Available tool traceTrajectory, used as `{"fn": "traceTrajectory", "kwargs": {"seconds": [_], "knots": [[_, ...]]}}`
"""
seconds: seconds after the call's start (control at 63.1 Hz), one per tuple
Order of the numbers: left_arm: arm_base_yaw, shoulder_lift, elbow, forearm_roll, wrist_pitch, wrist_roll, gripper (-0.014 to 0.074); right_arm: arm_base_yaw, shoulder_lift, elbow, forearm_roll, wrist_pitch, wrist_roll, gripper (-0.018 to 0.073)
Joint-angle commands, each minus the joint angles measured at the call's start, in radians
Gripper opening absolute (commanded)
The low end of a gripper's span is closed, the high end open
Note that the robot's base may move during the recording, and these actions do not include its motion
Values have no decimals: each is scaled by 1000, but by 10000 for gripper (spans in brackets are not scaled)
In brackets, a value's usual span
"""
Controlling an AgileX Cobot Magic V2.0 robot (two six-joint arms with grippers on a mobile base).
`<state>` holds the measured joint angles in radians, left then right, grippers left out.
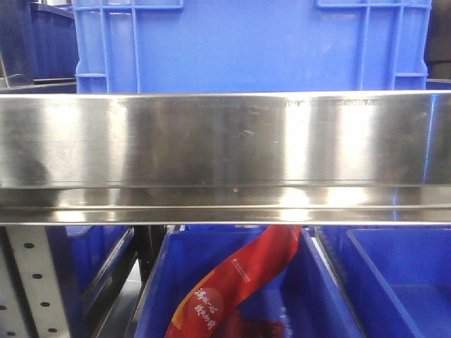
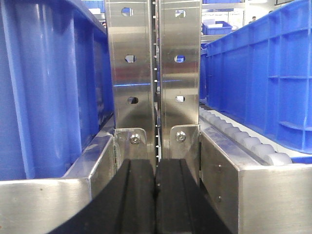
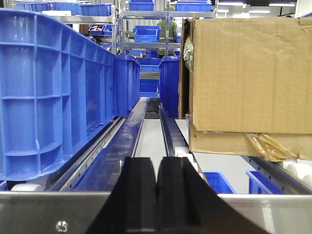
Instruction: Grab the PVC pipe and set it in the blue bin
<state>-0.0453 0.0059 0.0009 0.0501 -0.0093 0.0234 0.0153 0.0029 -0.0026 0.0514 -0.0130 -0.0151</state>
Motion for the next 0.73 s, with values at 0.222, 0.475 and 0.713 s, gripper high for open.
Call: {"fn": "traceTrajectory", "kwargs": {"seconds": [0.222,0.475,0.713], "knots": [[4,-6,-1,-1,-19,-10,-111,-3,-3,3,1,-10,1,-162],[4,-6,-1,-1,-19,-10,-111,-3,-3,3,1,-10,1,-162],[4,-6,-1,-1,-19,-10,-111,-3,-3,3,1,-10,1,-162]]}}
